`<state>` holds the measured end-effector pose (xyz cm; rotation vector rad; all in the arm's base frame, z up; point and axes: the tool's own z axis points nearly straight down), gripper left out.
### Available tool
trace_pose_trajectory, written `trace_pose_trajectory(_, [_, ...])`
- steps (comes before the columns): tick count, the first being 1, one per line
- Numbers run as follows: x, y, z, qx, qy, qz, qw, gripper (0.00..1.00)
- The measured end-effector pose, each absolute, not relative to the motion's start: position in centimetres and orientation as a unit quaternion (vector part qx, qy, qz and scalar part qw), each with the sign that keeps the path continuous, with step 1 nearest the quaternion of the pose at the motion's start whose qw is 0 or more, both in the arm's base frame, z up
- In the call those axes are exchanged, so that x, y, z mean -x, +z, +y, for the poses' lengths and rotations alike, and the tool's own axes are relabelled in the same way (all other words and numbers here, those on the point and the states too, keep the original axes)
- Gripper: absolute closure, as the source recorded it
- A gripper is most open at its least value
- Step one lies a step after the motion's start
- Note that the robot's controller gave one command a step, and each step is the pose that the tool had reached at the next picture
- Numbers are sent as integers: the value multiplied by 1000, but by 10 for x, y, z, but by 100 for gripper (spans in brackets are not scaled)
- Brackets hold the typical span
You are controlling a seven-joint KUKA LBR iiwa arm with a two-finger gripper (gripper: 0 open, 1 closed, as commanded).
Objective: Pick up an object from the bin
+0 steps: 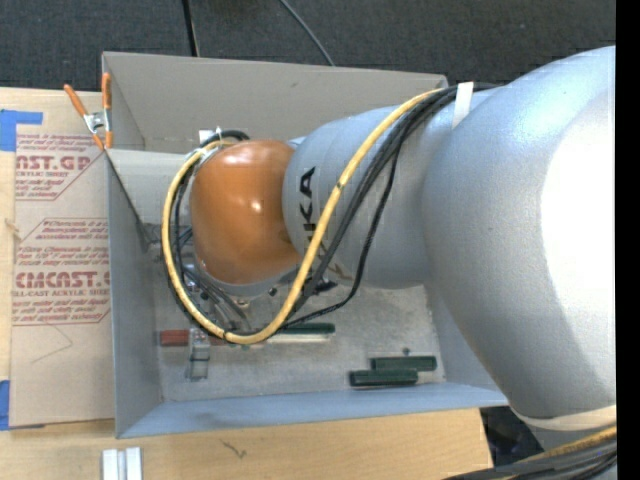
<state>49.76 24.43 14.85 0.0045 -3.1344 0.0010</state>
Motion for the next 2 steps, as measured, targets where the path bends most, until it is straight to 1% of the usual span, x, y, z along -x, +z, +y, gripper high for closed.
trace_pose_trajectory(1, [-500,153,243,0,-1,-1000,0,0])
trace_pose_trajectory(2, [-514,70,206,100,0,-995,0,100])
